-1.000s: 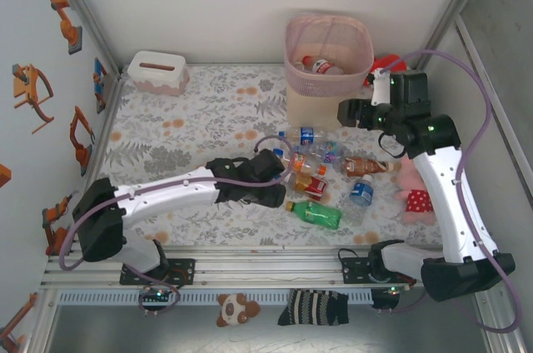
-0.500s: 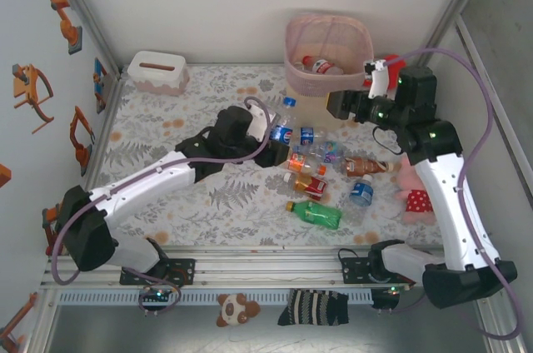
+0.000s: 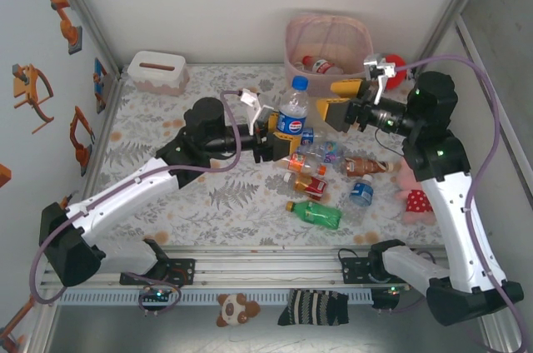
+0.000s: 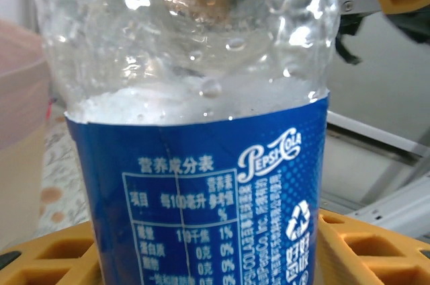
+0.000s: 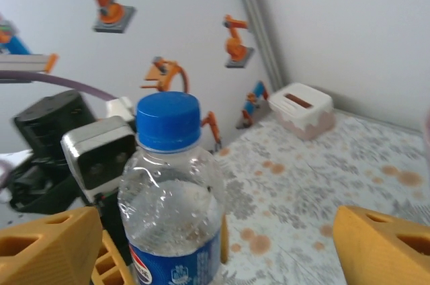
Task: Put the plastic bottles in the bin
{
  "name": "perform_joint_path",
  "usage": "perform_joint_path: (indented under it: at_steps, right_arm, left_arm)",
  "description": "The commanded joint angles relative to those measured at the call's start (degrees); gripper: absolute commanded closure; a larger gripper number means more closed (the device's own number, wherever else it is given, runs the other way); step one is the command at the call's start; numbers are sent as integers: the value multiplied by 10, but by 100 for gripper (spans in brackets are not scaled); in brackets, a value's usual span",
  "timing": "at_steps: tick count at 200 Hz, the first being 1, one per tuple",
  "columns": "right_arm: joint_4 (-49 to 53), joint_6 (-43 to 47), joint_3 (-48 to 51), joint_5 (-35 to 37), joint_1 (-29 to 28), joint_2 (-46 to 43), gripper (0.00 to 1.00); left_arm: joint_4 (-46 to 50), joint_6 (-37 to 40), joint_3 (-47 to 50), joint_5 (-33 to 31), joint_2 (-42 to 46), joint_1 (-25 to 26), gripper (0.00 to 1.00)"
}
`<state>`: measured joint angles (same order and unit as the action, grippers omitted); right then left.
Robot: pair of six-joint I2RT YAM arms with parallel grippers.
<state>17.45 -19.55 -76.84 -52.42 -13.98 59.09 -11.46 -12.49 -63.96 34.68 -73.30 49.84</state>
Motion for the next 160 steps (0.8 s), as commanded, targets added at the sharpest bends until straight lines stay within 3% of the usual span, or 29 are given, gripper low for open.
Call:
perform_joint_path:
  at_steps: [1, 82, 160]
  right_arm:
    - [-70, 1, -8, -72, -18, -3, 10]
    - [-34, 121, -38, -135, -111, 40, 6]
    - [-26, 117, -38, -141, -127, 65, 29]
  left_arm:
    - [-62, -9, -1, 81, 16, -1, 43]
    - [-98, -24, -16, 107, 19, 0, 43]
    - [-111, -27, -21, 104, 18, 0, 42]
